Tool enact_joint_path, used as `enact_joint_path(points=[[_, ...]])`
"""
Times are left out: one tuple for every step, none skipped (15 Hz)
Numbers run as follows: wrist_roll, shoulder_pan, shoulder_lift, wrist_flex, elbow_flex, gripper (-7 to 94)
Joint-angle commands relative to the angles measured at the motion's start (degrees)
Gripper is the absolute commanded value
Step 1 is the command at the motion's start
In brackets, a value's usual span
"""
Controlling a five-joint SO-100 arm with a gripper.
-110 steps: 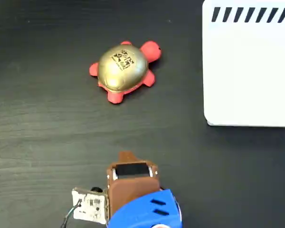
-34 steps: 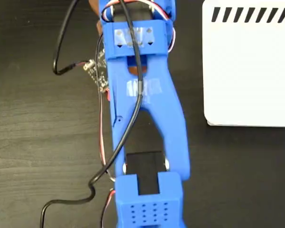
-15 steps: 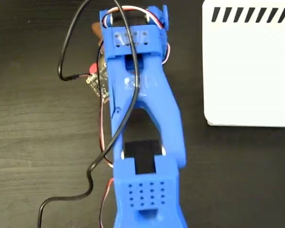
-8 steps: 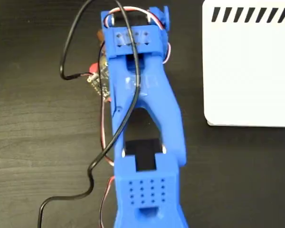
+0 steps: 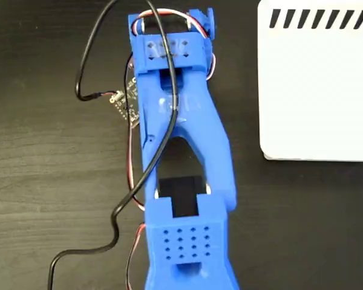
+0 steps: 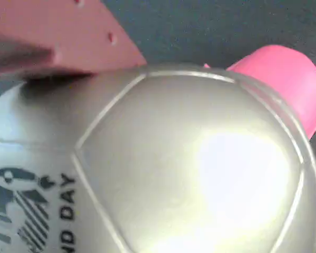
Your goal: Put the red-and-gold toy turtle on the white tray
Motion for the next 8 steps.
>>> enact_joint_path(points=[[-0.1, 0.7, 2.8, -0.2, -0.6, 0], [-0.1, 0.7, 3.1, -0.2, -0.6, 0], [0.2, 0.7, 3.5, -0.1, -0.6, 0], [0.8, 0.8, 4.4, -0.1, -0.6, 0], [1.5, 0.9, 5.8, -0.1, -0.7, 0], [2.5, 0.9, 7.8, -0.9, -0.8, 0], [4.1, 1.0, 10.2, -1.8, -0.8, 0], [4.7, 1.0, 12.5, -1.7, -0.9, 0]])
